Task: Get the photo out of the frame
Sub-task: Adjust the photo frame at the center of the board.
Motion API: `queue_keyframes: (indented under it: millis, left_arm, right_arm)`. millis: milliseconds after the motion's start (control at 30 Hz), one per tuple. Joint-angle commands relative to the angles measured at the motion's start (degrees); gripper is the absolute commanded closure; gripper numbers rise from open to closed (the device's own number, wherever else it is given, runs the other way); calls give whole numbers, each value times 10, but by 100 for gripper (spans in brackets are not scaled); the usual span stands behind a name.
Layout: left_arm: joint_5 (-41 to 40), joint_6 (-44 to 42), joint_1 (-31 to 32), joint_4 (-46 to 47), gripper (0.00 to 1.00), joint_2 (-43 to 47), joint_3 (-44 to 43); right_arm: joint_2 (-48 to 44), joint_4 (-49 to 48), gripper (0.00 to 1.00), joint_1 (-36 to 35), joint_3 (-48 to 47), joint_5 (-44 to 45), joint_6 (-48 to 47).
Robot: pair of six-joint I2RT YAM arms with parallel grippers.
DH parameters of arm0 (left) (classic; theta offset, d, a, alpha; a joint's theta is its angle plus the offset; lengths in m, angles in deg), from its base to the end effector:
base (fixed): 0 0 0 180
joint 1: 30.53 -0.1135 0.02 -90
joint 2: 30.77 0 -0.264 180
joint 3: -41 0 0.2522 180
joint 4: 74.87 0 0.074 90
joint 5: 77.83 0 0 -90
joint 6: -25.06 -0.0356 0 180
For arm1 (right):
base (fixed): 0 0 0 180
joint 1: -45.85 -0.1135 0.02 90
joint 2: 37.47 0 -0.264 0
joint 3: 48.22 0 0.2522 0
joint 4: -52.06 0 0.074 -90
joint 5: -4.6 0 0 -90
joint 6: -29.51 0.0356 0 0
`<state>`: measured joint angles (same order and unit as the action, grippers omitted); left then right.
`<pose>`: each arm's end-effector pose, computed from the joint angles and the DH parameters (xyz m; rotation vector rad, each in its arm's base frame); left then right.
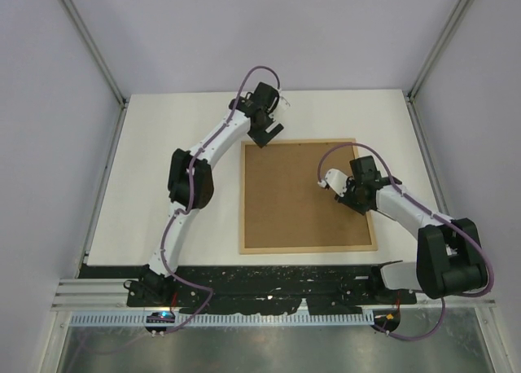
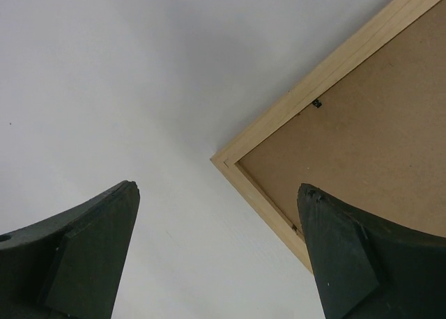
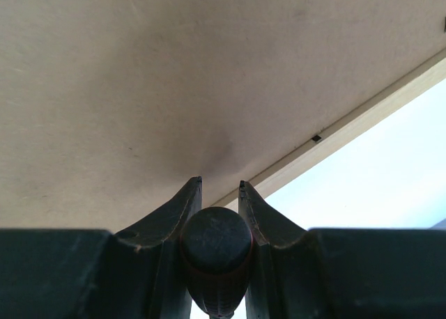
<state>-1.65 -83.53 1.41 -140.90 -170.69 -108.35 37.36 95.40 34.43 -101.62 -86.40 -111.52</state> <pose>0.4547 -0.2735 0.2342 0.9959 2.3256 0.2161 0.2277 0.0466 0.1770 -1.4123 2.3195 -0.1836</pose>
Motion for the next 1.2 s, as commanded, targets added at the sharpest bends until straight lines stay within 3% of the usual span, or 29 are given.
queue_keyframes:
  millis: [0,200,467,733,1167]
  left_arm:
    - [45,-36,18,-13,0,24,28]
    - [81,-66,54,16,0,82,125]
    - [82,-70,76,-15,0,90,166]
    - [103,-58,78,-19,0,148,276]
    - [205,-44,128,-30,0,212,388]
  right_arm:
    - [20,-51,92,-2,-5,72,-9]
    - [69,-94,92,-1,-19,106,-16]
    - [176,-169,92,49,-90,123,-21]
    - [315,-195,92,106,-248,95,-24]
    - [517,-113,92,90,-560,-13,14]
